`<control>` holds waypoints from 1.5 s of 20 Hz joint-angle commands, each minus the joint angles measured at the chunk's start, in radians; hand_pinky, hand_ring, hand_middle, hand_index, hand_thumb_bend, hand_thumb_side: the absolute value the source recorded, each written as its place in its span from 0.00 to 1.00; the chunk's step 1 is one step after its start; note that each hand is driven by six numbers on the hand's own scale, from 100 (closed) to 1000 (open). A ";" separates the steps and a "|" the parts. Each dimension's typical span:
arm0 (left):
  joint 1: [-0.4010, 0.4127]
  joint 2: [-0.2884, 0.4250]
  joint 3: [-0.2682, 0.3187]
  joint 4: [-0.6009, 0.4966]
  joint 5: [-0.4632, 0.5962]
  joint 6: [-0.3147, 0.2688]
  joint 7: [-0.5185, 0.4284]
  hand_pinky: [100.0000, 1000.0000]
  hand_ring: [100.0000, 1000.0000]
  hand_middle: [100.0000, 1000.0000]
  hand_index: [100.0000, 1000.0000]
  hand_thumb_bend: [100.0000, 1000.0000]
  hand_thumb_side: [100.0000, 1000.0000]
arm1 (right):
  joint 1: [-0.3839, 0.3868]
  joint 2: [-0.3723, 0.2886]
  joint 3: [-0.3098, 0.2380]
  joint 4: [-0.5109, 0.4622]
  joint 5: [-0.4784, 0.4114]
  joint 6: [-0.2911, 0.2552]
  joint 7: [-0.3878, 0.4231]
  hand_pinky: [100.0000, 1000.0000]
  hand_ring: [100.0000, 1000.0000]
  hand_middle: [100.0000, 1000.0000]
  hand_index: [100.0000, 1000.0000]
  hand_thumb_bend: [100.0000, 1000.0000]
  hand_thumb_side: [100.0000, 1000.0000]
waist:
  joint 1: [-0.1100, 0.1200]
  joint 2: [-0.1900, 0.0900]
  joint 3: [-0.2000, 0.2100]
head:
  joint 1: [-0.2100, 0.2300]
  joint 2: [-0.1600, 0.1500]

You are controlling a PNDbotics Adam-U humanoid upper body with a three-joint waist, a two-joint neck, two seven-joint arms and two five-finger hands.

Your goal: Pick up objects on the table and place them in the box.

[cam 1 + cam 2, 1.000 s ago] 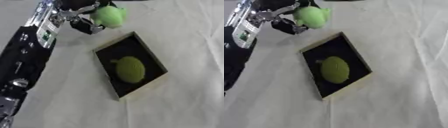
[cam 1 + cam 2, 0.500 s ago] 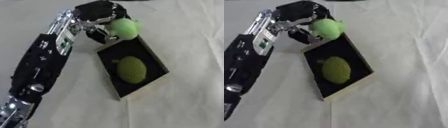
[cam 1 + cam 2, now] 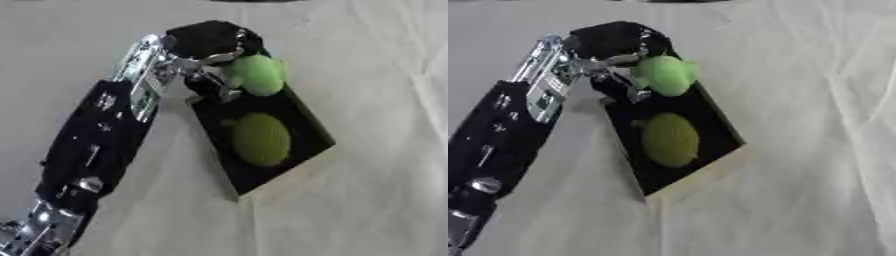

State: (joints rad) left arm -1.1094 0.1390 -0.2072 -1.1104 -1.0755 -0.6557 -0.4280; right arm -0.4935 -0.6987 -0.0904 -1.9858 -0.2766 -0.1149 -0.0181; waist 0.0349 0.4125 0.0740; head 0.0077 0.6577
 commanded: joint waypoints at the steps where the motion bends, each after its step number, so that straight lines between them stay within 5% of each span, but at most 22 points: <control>1: -0.015 -0.002 0.000 -0.007 -0.037 -0.018 -0.030 0.88 0.87 0.82 0.96 0.15 0.07 | -0.013 -0.016 -0.007 -0.014 -0.007 -0.002 0.000 0.88 0.84 0.59 0.74 0.00 0.48 | -0.004 -0.030 -0.003 | -0.002 -0.011; 2: -0.015 -0.003 -0.001 -0.007 -0.049 -0.025 -0.038 0.90 0.89 0.83 0.96 0.25 0.06 | -0.012 -0.016 -0.007 -0.014 -0.007 -0.002 -0.001 0.88 0.84 0.59 0.74 0.00 0.48 | -0.004 -0.030 -0.003 | -0.003 -0.011; 5: -0.014 -0.005 -0.001 -0.009 -0.082 -0.049 -0.057 0.93 0.92 0.85 0.98 0.35 0.06 | -0.012 -0.016 -0.007 -0.014 -0.008 -0.002 -0.001 0.88 0.84 0.59 0.74 0.00 0.48 | -0.004 -0.031 -0.003 | -0.004 -0.011; 10: -0.010 -0.003 0.008 -0.008 -0.083 -0.078 -0.090 0.97 0.96 0.89 1.00 0.35 0.07 | -0.009 -0.016 -0.009 -0.014 -0.007 -0.002 -0.003 0.88 0.84 0.58 0.74 0.00 0.48 | -0.003 -0.033 -0.003 | -0.008 -0.011; 22: -0.003 0.030 0.030 -0.113 0.037 -0.057 -0.144 0.97 0.95 0.88 1.00 0.18 0.04 | -0.002 -0.017 -0.011 -0.014 -0.007 -0.002 -0.006 0.88 0.84 0.58 0.74 0.00 0.48 | -0.003 -0.039 0.001 | -0.009 -0.017; 26: 0.003 0.083 0.037 -0.164 0.172 -0.063 -0.219 0.96 0.94 0.87 1.00 0.00 0.05 | 0.000 -0.019 -0.014 -0.014 -0.006 -0.004 -0.010 0.88 0.84 0.58 0.74 0.00 0.48 | -0.004 -0.042 0.002 | -0.018 -0.016; 30: -0.004 0.140 0.068 -0.202 0.345 -0.054 -0.356 0.95 0.93 0.86 1.00 0.00 0.07 | 0.000 -0.020 -0.013 -0.014 -0.006 -0.006 -0.013 0.88 0.84 0.59 0.74 0.00 0.48 | -0.004 -0.046 0.003 | -0.044 0.002</control>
State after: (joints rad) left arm -1.0917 0.2418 -0.1584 -1.2830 -0.7814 -0.5369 -0.5717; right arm -0.4839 -0.6985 -0.0919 -1.9858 -0.2827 -0.1207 -0.0259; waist 0.0353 0.3958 0.0767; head -0.0276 0.6577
